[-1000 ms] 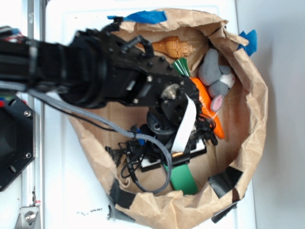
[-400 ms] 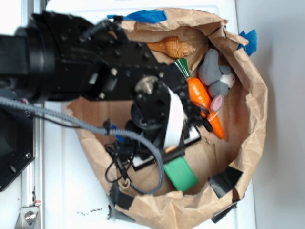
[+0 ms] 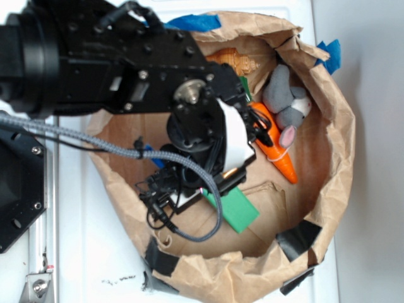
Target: Grab the green block.
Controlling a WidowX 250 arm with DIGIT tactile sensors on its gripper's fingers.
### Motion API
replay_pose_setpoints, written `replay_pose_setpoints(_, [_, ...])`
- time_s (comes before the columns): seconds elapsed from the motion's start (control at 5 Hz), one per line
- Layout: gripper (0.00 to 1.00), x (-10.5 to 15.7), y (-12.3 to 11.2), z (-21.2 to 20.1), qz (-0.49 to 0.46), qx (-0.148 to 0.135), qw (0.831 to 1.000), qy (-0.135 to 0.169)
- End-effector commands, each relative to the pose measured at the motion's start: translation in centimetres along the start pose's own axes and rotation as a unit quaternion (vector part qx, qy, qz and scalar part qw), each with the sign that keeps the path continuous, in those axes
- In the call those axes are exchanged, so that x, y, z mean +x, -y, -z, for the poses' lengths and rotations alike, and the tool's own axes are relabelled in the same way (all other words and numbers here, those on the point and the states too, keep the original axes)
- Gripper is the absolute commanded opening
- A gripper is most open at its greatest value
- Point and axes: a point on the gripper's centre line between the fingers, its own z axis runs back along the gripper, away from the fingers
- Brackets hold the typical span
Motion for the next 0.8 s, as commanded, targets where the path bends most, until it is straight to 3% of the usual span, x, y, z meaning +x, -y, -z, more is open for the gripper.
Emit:
replay_pose_setpoints(0.0, [0.00,-0.4,-0.5,-5.3,-0.218,0.036,0.975,-0.022])
replay_pose_setpoints(0.2, [0.00,-0.4,-0.7,-6.6,-0.279,0.068,0.957,-0.032])
replay_pose_setpoints(0.4, [0.00,-0.4,-1.0,-7.7,-0.345,0.070,0.935,-0.046])
replay_pose_setpoints(0.6, [0.00,-0.3,-1.4,-8.6,-0.388,0.051,0.919,-0.047])
